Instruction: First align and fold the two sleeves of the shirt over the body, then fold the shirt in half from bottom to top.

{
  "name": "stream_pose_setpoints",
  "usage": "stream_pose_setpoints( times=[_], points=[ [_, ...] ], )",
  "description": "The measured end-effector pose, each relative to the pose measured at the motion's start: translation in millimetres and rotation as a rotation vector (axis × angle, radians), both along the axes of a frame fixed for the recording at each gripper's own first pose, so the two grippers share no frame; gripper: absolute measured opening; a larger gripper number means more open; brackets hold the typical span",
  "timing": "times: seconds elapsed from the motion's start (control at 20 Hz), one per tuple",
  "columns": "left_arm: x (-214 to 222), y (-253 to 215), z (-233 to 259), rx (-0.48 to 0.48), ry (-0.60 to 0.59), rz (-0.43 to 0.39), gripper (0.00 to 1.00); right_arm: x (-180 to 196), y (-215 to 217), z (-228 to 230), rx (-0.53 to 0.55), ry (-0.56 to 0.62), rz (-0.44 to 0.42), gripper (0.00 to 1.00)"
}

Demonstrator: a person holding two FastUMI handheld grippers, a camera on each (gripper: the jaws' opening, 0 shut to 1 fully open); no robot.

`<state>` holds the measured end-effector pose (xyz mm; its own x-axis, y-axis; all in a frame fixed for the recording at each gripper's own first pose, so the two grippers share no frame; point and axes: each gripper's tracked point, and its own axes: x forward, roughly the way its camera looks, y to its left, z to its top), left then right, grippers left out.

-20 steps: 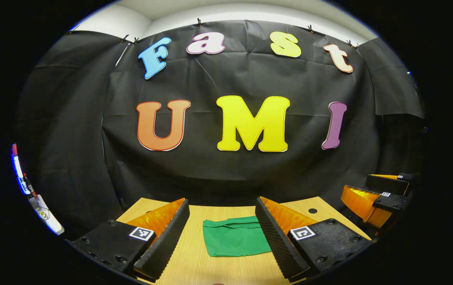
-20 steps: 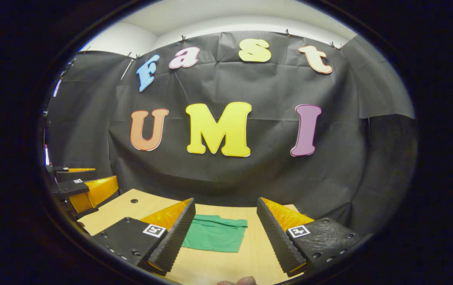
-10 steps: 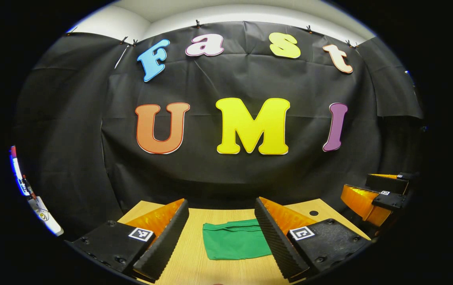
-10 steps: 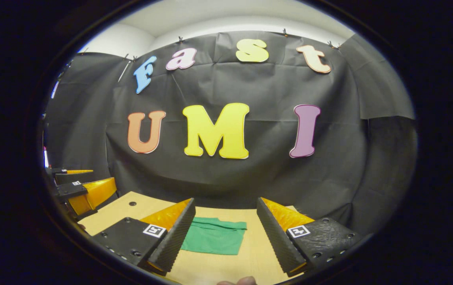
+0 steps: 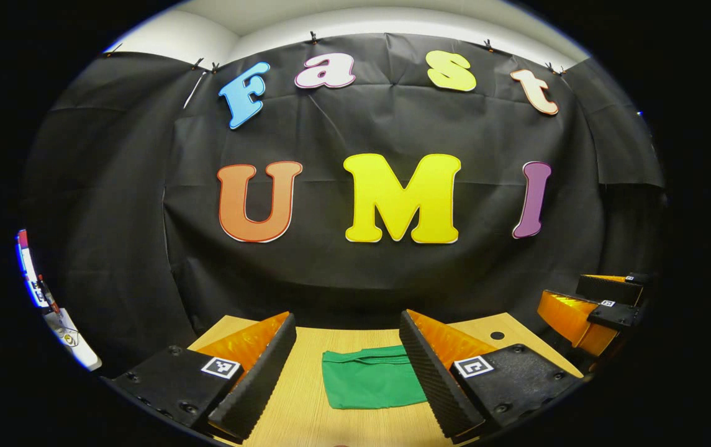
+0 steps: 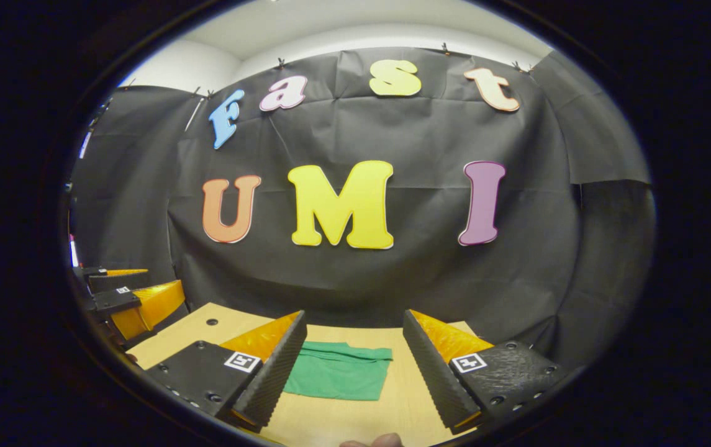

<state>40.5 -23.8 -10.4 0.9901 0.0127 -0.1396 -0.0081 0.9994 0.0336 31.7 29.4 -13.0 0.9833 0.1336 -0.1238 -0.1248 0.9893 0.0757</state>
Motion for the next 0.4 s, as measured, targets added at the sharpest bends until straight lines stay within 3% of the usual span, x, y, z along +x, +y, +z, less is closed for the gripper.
stream_pose_setpoints(
  times=[0.4],
  points=[
    [0.5, 2.7, 8.8, 0.027, -0.027, 0.019, 1.0, 3.7, -0.5, -3.9, 0.019, 0.003, 0.018, 0.96]
  ],
)
